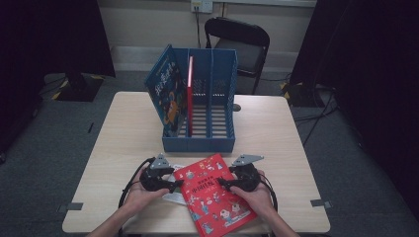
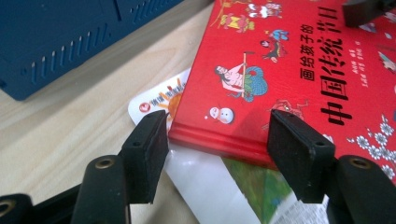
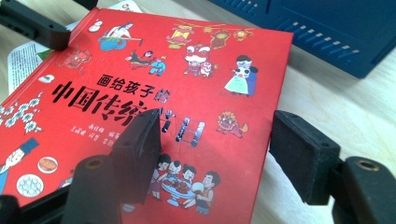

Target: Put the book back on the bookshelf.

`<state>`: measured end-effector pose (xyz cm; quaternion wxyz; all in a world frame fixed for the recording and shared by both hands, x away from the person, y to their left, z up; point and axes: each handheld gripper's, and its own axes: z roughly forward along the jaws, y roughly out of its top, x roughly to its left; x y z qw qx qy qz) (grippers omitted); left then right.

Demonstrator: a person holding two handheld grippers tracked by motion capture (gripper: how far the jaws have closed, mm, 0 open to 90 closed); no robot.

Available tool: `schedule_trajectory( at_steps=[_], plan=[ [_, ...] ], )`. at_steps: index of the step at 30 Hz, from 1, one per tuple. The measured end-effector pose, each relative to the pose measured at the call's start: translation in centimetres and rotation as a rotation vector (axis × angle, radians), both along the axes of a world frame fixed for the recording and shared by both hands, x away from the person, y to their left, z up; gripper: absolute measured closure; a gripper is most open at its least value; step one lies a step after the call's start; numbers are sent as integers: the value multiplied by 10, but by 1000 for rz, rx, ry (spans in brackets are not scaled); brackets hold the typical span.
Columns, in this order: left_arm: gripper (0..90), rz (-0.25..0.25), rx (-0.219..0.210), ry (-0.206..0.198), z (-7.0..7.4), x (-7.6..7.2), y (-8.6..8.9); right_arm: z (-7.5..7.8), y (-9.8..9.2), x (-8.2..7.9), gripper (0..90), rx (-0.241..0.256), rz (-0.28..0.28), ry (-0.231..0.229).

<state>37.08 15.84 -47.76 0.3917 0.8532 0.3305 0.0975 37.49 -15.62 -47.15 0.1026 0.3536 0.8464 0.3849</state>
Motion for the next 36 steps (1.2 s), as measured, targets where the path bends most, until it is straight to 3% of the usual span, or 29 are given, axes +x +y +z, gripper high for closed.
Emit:
schedule_trajectory(
  at_steps=[5,12,15,20,24,29,32,36],
  plan=[
    [386,32,-59,47,-4,9,-1,-1,-5,-2,297,6,-19,6],
    [388,20,-39,45,-2,17,-6,0,-7,-3,277,-9,-19,1],
    [396,23,-72,49,-5,19,-5,-2,-11,-6,270,6,-28,-4],
    [441,20,-79,48,-4,11,-6,-3,-13,-8,268,19,-29,-6],
    [322,-16,-65,75,-4,0,-9,-2,-13,-12,262,10,-18,-12],
    [301,-37,-63,77,-4,-9,-14,-2,-14,-16,237,4,-2,-4],
    [308,-69,-100,91,-5,-11,-16,-2,-16,-17,228,3,10,2],
    [302,-61,-94,83,-5,-9,-18,-1,-15,-18,227,-1,10,-4]
  ],
)
